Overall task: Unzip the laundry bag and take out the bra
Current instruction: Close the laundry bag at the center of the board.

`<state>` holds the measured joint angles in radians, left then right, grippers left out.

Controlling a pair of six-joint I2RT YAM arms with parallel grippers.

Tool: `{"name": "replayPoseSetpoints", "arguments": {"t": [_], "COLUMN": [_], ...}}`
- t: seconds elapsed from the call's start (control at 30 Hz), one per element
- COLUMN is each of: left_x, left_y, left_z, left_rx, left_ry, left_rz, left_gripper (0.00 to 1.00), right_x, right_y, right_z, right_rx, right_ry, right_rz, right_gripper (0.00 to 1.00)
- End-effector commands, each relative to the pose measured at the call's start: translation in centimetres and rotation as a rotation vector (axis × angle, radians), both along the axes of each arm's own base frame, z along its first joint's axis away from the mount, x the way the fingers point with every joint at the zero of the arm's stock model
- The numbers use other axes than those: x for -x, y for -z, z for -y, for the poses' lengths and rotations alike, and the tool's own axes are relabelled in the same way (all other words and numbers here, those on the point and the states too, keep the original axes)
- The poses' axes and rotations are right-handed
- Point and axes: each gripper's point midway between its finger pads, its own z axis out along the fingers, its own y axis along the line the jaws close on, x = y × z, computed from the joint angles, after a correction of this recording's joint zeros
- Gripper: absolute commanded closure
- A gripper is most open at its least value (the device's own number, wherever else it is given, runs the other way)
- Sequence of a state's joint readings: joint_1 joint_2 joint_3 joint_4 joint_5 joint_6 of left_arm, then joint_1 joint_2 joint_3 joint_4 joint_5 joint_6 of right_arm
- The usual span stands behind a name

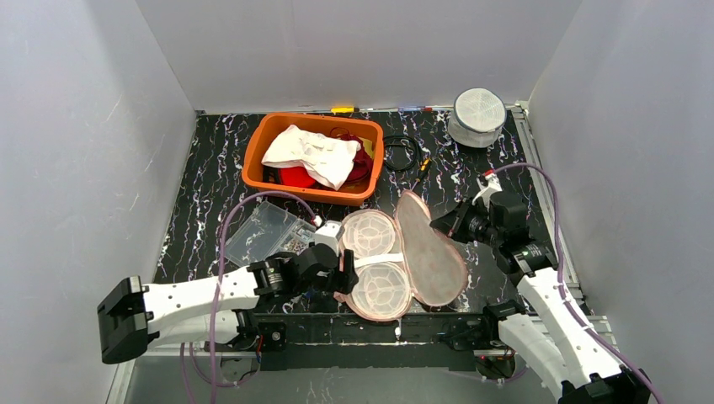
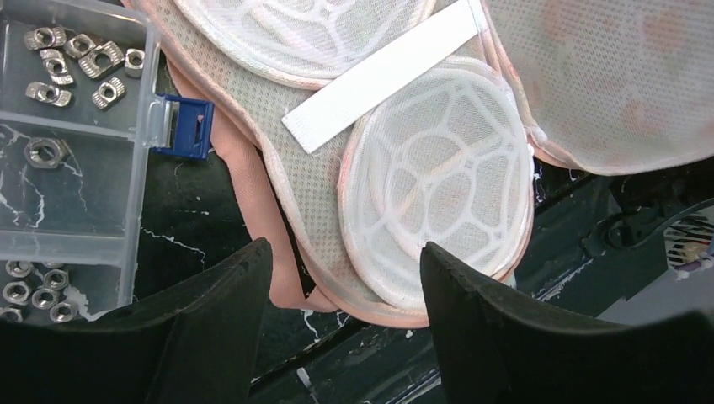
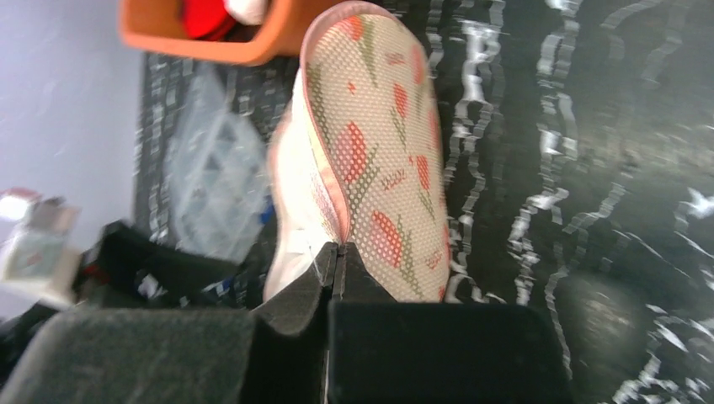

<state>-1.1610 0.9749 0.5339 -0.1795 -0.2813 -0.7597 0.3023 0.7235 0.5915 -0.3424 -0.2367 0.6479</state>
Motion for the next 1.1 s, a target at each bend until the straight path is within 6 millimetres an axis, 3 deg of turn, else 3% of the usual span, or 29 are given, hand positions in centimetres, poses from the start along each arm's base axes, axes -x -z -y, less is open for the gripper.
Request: {"name": "replayPoseSetpoints", "arguments": {"t": [0.0,0.33,0.57,0.73,1.07], "left_x": [-1.1,-1.3,-1.5,-1.1,-0.2], "left_y": [-0.8,-1.9,-2.8,-2.1,-0.8], "left_z": [1.0,1.5,-0.5,-2.8,-5.3], "left_rx": [-0.032,0.053,0.089,0.087,0.104], "left_ry": [-0.01,-0.04,-0.119,-0.193,-0.243], "left_rz": [0.032,0.039,0.06,0.04,0.014], "left_gripper": [0.38,0.38,0.38,0.38,0.38], "right_x": [1.2,2.4,2.4,2.5,1.3], "right_y": [-7.2,-8.0,-7.4,-5.5,-1.1], "right_z": [-4.1,-8.6,-12.6,-14.9,-16.3], "right_rx": [-0.174,-0.219,-0.231,-0.207,-0.233], "right_ry": [-0.264,-0.396,-0.333,-0.268,-0.027], "right_rz": [0.181,0.159,0.14,0.128,0.065], "right_gripper": [0.99,0.99,0.99,0.99,0.99]}}
